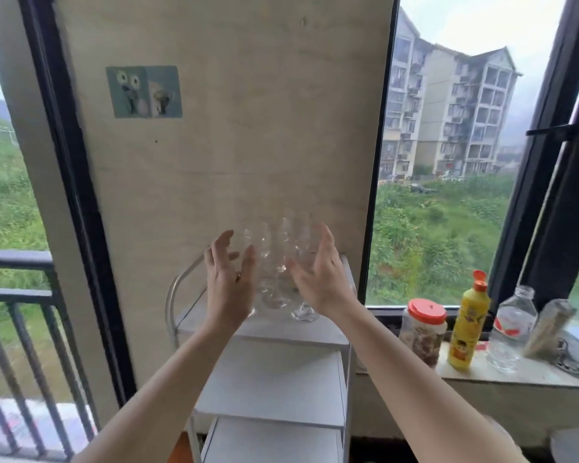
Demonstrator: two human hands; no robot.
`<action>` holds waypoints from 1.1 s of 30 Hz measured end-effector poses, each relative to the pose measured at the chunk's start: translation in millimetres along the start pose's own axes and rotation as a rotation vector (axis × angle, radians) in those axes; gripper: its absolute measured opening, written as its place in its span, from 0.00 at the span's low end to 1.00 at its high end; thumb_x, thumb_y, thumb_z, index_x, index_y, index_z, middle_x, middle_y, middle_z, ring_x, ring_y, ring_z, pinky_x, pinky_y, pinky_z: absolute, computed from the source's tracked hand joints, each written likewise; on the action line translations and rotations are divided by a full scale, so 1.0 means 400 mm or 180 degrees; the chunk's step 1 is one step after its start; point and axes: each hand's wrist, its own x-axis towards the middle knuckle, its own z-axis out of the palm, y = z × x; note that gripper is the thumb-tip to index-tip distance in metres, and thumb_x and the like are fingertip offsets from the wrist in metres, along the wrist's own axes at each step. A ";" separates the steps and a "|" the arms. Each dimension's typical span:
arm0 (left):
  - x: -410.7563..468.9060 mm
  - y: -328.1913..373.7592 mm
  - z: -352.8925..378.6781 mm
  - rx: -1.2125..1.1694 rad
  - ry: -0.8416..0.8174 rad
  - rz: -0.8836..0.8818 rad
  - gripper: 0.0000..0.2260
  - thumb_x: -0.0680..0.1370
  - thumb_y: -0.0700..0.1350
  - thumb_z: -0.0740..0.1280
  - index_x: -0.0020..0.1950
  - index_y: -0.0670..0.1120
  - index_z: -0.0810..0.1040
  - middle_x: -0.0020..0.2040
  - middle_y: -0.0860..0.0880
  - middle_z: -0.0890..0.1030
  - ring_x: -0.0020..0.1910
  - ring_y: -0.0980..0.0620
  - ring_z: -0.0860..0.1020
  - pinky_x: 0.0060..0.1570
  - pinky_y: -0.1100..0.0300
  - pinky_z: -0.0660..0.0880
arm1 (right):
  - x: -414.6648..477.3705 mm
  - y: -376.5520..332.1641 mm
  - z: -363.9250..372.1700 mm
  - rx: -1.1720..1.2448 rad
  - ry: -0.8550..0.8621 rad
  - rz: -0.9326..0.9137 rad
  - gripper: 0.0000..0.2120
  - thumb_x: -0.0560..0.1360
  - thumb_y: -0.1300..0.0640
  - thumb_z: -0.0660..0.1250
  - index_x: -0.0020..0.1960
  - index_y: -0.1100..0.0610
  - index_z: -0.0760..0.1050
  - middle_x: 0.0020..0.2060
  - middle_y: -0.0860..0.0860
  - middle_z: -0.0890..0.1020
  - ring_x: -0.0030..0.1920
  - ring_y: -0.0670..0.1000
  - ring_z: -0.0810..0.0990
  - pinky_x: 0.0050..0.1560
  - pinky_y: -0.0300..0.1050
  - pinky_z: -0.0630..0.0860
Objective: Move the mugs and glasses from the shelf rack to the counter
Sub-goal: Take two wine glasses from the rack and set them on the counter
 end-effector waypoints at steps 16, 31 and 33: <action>-0.158 0.346 -0.030 -0.0356 0.0410 0.0852 0.16 0.82 0.53 0.60 0.66 0.47 0.66 0.58 0.47 0.72 0.54 0.58 0.74 0.58 0.55 0.72 | -0.232 -0.098 -0.330 0.0578 0.0745 -0.0754 0.26 0.77 0.49 0.67 0.69 0.50 0.58 0.55 0.40 0.74 0.49 0.35 0.80 0.44 0.35 0.78; -0.992 1.099 0.523 -0.2117 -0.1319 0.1025 0.21 0.81 0.51 0.61 0.70 0.42 0.65 0.61 0.41 0.74 0.57 0.41 0.76 0.56 0.38 0.73 | -1.085 0.123 -1.342 -0.0474 0.2269 0.0128 0.30 0.72 0.48 0.68 0.70 0.48 0.60 0.57 0.45 0.76 0.50 0.39 0.80 0.48 0.28 0.74; -1.132 1.195 0.580 -0.2347 -0.1611 0.0909 0.21 0.81 0.51 0.61 0.71 0.43 0.65 0.62 0.43 0.73 0.59 0.42 0.75 0.55 0.49 0.77 | -1.212 0.145 -1.449 -0.0594 0.2467 0.0293 0.30 0.72 0.46 0.68 0.69 0.49 0.60 0.56 0.45 0.76 0.50 0.35 0.79 0.48 0.27 0.73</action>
